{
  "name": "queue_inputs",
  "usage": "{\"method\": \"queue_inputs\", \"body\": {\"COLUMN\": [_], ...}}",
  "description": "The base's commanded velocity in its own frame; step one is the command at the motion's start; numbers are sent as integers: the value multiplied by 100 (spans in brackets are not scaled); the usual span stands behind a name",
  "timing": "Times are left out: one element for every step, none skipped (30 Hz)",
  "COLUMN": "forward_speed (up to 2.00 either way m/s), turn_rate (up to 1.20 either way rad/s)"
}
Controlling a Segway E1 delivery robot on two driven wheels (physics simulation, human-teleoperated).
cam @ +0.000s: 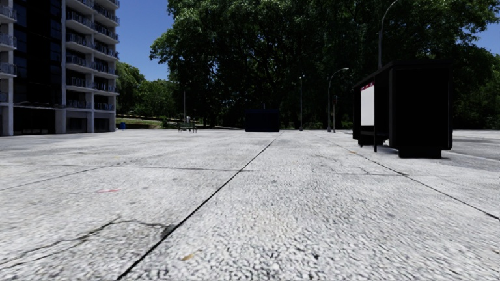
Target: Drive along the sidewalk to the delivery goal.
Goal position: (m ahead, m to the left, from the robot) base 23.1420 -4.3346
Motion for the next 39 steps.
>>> {"method": "queue_inputs", "body": {"forward_speed": [200, 200, 200, 200, 200, 200, 200, 200, 200, 200, 200, 200, 200, 200, 200, 200, 200, 200, 200, 200, 200, 200, 200, 200, 200, 200, 200, 200, 200, 200, 200, 200, 200, 200, 200, 200, 200, 200, 200], "turn_rate": [0, 0, 0, 0, 0, 0, 0, 0, 0, 0, 0, 0, 0, 0, 0, 0, 0, 0, 0, 0, 0, 0, 0, 0, 0, 0, 0, 0, 0, 0, 0, 0, 0, 0, 0, 0, 0, 0, 0]}}
